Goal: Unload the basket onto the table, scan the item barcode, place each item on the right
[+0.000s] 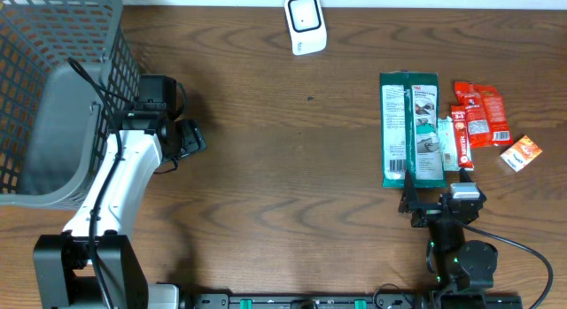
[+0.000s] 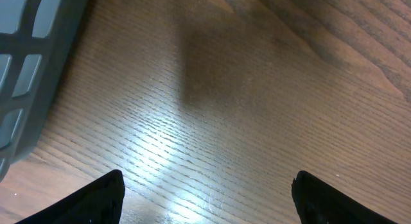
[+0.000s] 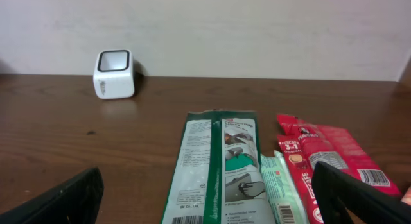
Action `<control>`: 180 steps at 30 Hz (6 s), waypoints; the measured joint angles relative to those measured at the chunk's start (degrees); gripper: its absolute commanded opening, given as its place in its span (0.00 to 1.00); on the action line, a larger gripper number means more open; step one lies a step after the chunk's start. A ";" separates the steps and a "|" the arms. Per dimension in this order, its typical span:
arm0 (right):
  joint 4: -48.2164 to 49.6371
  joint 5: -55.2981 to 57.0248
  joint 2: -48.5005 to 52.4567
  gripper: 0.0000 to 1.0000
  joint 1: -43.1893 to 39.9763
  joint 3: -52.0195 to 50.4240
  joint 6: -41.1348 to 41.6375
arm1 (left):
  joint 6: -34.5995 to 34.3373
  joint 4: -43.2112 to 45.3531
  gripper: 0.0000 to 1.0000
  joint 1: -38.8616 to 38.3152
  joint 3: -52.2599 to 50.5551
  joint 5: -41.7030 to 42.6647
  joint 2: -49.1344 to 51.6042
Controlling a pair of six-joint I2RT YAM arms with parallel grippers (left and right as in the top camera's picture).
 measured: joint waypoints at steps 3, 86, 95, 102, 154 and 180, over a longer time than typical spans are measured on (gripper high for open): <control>0.00 0.00 0.00 0.99 0.00 0.00 0.00 | 0.00 0.00 0.85 0.00 0.00 0.00 0.00; 0.00 0.04 -0.02 0.99 0.00 0.00 -0.02 | -0.42 59.14 0.98 -0.07 -45.29 5.95 -89.05; -0.02 0.02 -0.02 0.99 0.00 0.00 -0.02 | -0.44 64.72 0.98 -0.09 -56.76 7.13 -89.05; 0.00 0.02 -0.02 0.99 0.00 0.00 -0.02 | -0.35 61.83 0.98 -0.09 -60.61 7.37 -89.05; 0.00 0.02 -0.02 0.99 0.00 0.00 -0.17 | 24.20 48.30 0.98 -0.13 -61.64 10.34 -89.05; -0.02 0.02 -0.02 0.99 0.00 0.00 -0.17 | 23.61 41.92 0.98 -0.13 -61.48 9.22 -89.05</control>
